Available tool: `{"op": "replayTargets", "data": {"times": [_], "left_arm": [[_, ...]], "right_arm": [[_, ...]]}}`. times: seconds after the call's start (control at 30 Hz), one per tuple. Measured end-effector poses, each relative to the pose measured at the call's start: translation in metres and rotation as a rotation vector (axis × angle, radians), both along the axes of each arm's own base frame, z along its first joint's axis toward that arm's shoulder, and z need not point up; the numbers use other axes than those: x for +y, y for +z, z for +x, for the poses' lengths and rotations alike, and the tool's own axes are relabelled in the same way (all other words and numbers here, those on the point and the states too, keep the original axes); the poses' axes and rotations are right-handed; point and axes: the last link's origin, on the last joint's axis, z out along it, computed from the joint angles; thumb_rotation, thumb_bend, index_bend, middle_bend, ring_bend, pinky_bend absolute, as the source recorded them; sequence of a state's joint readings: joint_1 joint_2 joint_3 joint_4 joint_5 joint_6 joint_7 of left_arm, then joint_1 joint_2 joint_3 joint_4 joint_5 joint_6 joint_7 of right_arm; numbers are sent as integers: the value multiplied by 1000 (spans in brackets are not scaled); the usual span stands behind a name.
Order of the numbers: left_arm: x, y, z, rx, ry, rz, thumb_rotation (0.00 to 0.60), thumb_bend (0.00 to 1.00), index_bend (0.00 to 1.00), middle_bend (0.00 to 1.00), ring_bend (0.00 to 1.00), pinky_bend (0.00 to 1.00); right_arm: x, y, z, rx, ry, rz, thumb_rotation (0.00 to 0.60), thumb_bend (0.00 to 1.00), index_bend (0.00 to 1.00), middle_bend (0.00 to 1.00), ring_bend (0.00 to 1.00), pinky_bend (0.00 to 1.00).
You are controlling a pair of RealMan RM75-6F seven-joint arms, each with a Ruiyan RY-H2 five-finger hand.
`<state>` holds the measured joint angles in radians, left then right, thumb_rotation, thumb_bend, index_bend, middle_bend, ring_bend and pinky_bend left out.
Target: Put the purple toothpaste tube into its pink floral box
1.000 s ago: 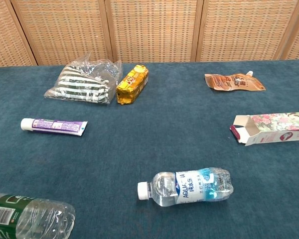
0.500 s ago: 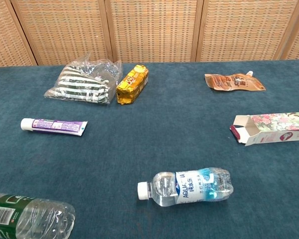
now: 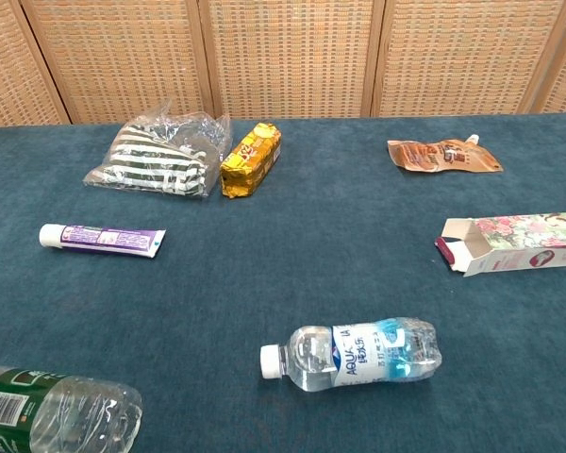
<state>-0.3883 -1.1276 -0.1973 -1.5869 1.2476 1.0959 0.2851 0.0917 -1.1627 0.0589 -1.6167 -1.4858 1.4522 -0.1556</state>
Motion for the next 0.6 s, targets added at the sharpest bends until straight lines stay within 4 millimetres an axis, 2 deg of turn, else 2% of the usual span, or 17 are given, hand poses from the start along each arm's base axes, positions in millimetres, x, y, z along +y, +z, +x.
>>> {"op": "replayTargets", "data": {"times": [0.33,0.6], "left_arm": [[40,-31,0,118,90,-89,600,230,308,208,144,266],[56,-63,7,162,105,-140,600,230,353,243,174,288]], "right_arm": [[-1,1,-2,-5,-9,-2,600,0,0,0,0,0],[-2,1,-2,-12,-11,-2,600,0,0,0,0,0]]}}
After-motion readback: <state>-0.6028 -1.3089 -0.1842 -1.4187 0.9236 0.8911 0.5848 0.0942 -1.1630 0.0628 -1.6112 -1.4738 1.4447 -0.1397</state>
